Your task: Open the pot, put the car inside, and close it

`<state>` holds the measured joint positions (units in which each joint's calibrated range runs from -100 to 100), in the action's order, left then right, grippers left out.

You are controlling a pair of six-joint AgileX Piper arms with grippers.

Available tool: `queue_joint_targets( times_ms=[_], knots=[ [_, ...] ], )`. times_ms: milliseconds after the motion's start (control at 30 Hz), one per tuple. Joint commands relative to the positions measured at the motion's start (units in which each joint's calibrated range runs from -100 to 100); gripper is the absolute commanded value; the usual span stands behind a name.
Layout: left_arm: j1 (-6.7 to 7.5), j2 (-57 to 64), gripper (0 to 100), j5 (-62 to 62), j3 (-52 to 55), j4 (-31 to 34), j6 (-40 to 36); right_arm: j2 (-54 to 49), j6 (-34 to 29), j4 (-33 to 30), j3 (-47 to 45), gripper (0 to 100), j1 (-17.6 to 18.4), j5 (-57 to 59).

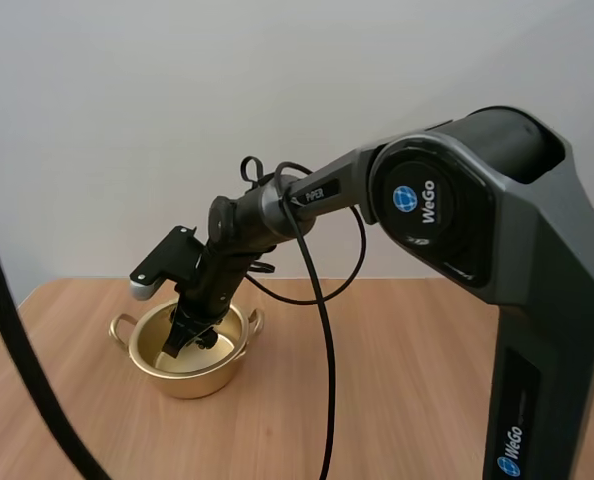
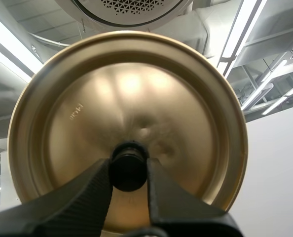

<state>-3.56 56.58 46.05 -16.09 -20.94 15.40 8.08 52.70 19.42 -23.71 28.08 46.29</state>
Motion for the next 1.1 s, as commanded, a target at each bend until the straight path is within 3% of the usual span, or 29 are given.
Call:
queue_joint_targets(
  times_ms=[0,1067],
  knots=[
    [-0.02,-0.09,0,-0.10,-0.12,0.03,-0.02,1.44,0.33,-0.03,0.05,0,0.03,-2.01],
    [-0.02,-0.08,0,1.84,-0.12,-0.06,-0.02,7.41,1.27,1.31,0.05,0,0.03,-7.29]
  ],
)
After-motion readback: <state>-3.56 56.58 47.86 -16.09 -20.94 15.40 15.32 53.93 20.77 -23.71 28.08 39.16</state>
